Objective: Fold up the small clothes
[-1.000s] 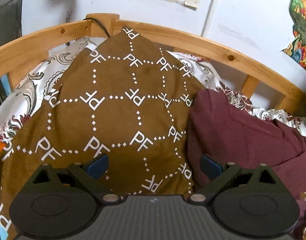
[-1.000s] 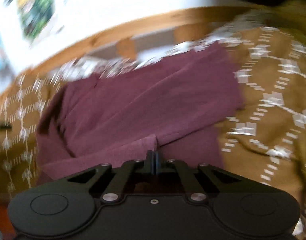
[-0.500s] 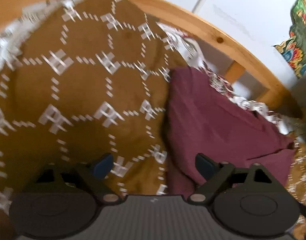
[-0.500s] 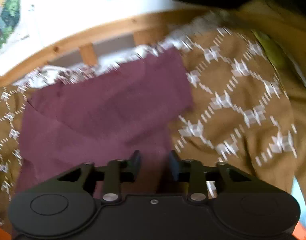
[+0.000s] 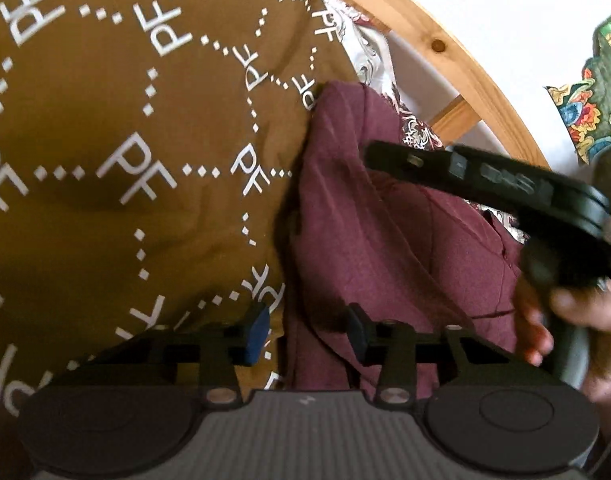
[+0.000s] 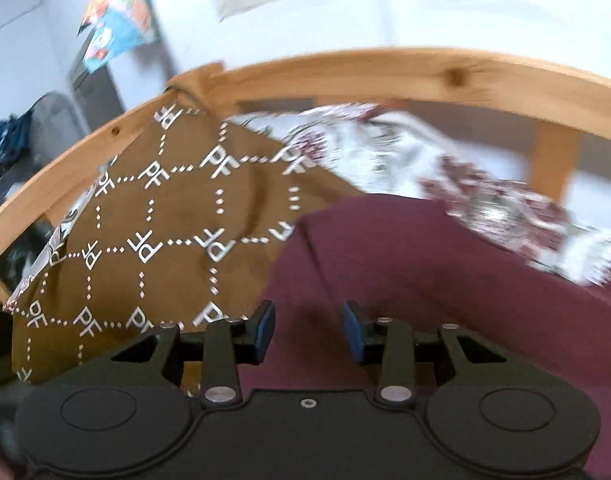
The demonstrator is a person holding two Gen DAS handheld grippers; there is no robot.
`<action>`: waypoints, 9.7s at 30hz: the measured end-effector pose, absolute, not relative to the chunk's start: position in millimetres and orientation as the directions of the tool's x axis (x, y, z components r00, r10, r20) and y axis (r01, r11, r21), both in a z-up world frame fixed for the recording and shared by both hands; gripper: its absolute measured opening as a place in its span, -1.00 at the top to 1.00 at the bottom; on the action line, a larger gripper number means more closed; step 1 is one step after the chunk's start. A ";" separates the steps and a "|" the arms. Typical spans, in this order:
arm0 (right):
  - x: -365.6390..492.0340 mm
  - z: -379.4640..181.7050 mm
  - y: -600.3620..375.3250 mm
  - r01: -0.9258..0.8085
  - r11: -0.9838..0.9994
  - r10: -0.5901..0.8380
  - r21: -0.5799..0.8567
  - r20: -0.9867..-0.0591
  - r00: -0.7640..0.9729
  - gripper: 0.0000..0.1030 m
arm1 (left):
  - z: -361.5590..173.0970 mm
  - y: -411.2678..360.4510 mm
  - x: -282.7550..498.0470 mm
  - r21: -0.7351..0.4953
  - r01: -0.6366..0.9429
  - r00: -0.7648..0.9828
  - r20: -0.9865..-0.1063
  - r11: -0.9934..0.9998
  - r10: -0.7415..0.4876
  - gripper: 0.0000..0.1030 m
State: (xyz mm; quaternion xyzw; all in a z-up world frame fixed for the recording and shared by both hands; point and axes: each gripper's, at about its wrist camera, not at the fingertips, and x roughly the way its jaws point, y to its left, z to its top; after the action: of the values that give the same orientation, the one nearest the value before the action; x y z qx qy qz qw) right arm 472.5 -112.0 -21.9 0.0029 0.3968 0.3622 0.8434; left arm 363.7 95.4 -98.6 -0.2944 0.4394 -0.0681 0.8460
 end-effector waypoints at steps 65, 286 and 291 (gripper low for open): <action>141.1 -31.1 -273.9 -0.566 0.769 0.149 -0.296 -0.779 0.609 -0.99 | -1.7 18.8 209.4 -0.058 0.128 0.731 -0.669 0.990 -0.134 -0.99; 201.9 -65.4 -350.5 0.094 0.995 -0.039 0.018 -0.818 0.574 -0.99 | -59.2 38.5 260.2 0.111 -0.087 0.504 -0.853 0.990 0.140 -1.00; 208.2 -73.3 -356.7 0.134 0.989 -0.026 0.057 -0.835 0.549 -0.99 | -67.2 65.7 261.4 -0.013 -0.172 0.451 -0.890 0.985 0.068 -1.00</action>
State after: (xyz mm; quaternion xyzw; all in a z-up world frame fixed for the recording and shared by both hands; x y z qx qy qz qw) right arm 208.2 -356.7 -73.3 0.0569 0.4727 -0.0456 0.8782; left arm 261.4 65.7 -67.2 -0.0505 0.5193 0.0706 0.8502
